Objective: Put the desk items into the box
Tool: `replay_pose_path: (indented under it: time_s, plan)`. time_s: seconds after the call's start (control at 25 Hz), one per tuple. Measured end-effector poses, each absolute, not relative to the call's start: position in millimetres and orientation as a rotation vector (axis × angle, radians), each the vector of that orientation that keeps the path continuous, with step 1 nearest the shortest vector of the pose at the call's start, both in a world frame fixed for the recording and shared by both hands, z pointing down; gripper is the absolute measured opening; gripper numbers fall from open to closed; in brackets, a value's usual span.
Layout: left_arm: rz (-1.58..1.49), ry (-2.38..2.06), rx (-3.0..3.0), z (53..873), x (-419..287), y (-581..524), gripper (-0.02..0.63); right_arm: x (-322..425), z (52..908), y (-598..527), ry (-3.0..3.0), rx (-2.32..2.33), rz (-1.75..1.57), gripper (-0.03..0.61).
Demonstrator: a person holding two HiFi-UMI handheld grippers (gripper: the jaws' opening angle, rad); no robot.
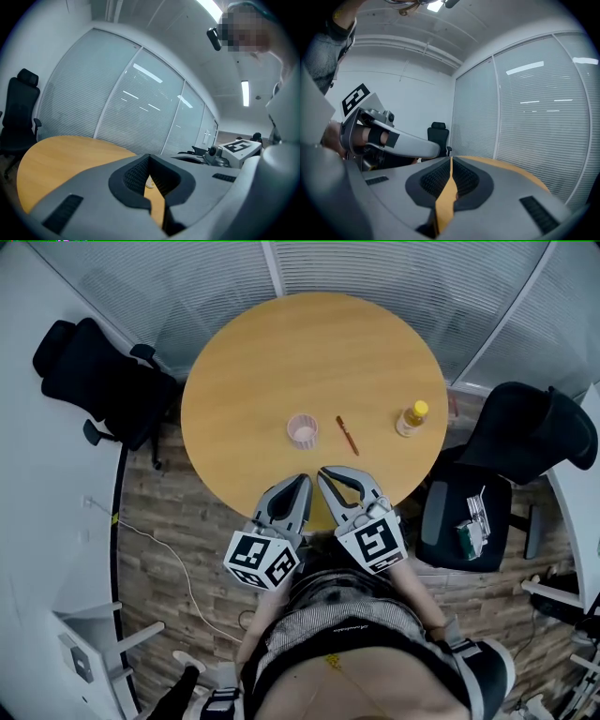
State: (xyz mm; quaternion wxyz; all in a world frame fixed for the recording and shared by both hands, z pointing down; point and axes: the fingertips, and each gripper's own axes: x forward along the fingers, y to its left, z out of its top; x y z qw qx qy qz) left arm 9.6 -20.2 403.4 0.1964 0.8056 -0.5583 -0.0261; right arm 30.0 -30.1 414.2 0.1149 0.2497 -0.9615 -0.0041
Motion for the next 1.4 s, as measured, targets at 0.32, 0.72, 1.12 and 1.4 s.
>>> replay_pose_path:
  time_s: [0.32, 0.72, 1.12, 1.4]
  plan:
    - [-0.065, -1.528, 2.273, 400.8, 9.1, -35.0, 0.001, 34.6, 413.2, -42.1, -2.806, 0.781, 0.001, 0.028]
    - [-0.033, -1.356, 2.385, 398.4, 4.9, -63.6, 0.001, 31.5, 409.3, -68.3, -2.751, 0.996, 0.042, 0.028]
    - [-0.008, -1.24, 2.433, 401.1, -46.6, -83.2, 0.002, -16.7, 411.1, -85.3, -2.694, 1.129, 0.073, 0.028]
    - [0.0, -1.156, 2.46, 407.0, -86.5, -90.8, 0.002, -56.4, 415.8, -89.2, -2.641, 1.201, 0.075, 0.028]
